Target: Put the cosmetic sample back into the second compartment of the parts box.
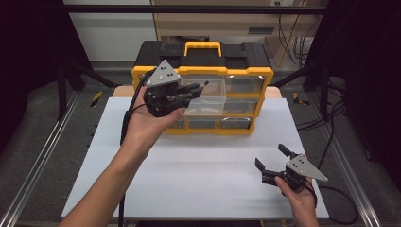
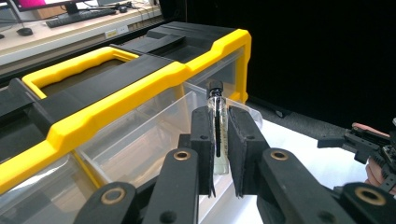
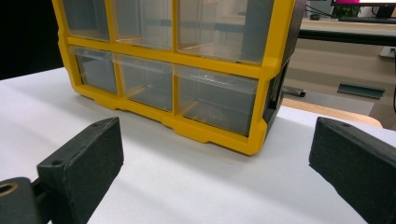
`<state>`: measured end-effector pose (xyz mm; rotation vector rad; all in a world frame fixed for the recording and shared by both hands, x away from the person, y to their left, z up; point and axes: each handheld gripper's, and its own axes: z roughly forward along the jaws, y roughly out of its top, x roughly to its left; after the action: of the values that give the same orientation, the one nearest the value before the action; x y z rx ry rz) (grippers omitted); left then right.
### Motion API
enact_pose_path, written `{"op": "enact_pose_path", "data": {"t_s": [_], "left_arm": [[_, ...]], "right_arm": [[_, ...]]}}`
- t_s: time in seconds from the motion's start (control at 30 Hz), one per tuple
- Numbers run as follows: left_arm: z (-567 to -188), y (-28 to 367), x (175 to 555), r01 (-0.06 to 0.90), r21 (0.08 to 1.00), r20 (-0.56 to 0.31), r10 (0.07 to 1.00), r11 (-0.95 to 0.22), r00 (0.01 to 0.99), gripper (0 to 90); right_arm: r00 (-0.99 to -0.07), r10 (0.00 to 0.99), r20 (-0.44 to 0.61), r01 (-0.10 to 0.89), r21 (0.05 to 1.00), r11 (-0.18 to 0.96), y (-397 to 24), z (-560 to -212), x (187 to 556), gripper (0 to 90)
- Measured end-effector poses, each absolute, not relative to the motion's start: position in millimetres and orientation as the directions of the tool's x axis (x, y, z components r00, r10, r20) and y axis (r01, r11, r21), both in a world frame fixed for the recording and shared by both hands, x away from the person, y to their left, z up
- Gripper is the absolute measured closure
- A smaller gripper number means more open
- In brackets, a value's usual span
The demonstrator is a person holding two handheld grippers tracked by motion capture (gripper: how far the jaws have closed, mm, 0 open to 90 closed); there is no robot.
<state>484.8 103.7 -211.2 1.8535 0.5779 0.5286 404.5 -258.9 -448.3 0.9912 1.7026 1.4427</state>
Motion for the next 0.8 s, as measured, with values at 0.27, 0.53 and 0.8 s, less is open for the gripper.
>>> {"op": "enact_pose_path", "data": {"t_s": [0.27, 0.53, 0.8], "left_arm": [[-210.8, 106.9, 492.4, 0.145, 0.945, 0.077, 0.633, -0.292, 0.77, 80.7], [-212.4, 108.8, 499.1, 0.148, 0.948, 0.075, 0.649, -0.283, 0.757, 80.7], [-214.4, 109.4, 502.1, 0.138, 0.951, 0.087, 0.665, -0.278, 0.742, 80.7]], "right_arm": [[-0.474, 0.88, -0.026, 0.122, 0.988, 0.095, -258.4, -448.3, 404.5, 3.7], [-0.474, 0.88, -0.03, 0.117, 0.988, 0.097, -259.4, -448.0, 404.7, 3.6], [-0.475, 0.879, -0.029, 0.117, 0.988, 0.096, -259.3, -447.8, 404.6, 3.6]]}}
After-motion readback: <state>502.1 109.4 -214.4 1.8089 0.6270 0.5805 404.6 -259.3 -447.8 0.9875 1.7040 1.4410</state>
